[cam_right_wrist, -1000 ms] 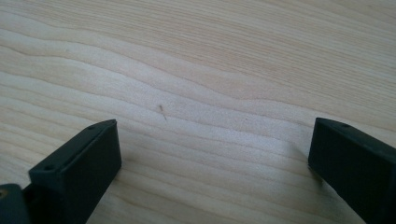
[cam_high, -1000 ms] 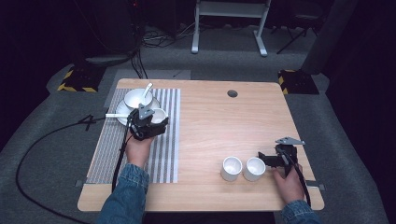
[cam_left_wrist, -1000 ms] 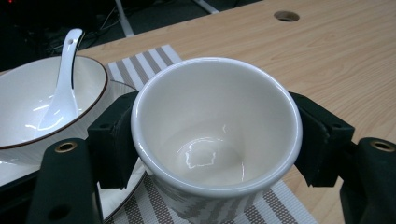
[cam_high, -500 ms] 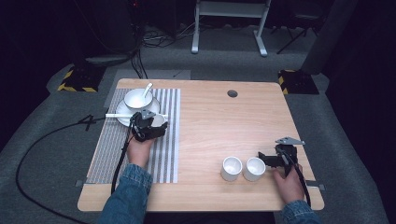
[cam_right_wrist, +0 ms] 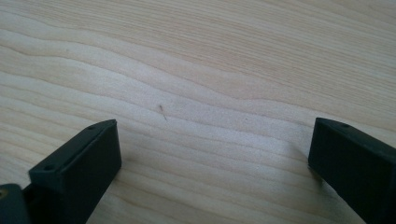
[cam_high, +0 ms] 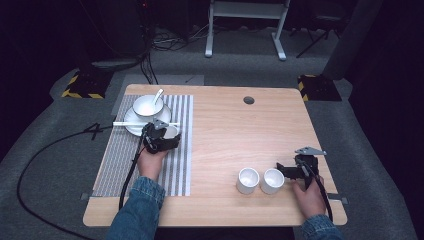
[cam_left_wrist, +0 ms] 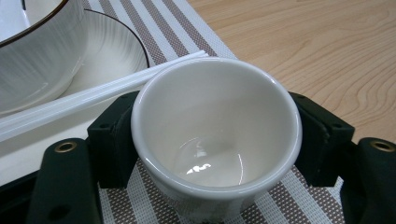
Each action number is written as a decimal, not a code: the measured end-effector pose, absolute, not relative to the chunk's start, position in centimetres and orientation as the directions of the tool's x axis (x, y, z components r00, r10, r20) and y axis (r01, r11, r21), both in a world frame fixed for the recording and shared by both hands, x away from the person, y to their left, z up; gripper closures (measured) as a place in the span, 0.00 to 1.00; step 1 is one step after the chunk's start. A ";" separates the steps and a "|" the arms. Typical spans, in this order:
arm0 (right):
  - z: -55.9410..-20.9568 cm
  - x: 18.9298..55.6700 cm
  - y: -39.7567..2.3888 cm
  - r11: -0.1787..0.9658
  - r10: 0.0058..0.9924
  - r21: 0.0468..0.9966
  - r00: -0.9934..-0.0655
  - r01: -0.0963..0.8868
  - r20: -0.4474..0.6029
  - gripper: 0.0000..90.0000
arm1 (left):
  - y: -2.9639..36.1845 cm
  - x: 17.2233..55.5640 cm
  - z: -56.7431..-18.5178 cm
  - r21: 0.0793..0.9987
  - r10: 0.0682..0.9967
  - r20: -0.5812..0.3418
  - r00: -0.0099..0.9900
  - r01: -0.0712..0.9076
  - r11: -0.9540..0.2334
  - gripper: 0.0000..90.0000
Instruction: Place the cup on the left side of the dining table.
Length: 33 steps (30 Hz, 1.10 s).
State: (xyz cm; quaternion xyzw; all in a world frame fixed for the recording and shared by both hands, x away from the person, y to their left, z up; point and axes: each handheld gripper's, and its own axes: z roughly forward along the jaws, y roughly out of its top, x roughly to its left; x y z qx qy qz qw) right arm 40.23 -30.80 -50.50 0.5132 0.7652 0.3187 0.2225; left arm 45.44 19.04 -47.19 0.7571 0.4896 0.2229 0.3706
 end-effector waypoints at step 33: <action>-50.5 40.2 -30.8 0.271 0.927 0.716 -0.375 0.643 -0.014 0.03 | 21.9 38.5 -42.3 0.854 0.912 0.009 0.410 0.472 -0.220 0.24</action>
